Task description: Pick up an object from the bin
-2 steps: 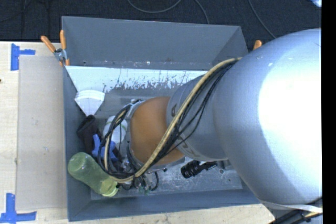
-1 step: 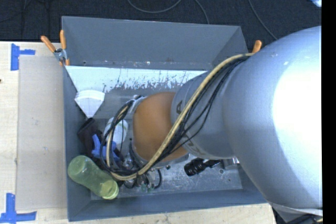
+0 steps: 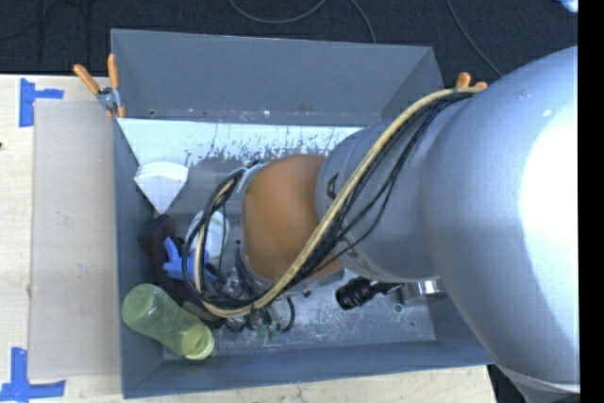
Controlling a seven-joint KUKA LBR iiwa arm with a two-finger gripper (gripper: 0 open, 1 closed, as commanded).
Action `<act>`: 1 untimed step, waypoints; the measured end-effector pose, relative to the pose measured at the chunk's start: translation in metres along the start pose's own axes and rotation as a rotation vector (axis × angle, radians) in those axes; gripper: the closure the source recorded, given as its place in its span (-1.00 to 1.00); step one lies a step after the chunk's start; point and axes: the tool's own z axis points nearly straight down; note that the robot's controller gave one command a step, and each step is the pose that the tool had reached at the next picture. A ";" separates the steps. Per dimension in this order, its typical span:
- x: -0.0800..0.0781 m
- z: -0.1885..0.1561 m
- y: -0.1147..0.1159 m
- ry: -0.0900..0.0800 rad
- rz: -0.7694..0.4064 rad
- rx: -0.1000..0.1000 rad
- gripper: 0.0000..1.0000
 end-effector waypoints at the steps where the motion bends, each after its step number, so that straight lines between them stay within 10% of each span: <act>1: -0.001 -0.019 0.000 -0.004 0.000 -0.003 1.00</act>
Offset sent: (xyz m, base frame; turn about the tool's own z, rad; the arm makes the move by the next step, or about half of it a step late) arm 0.0000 -0.0001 0.0610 0.0000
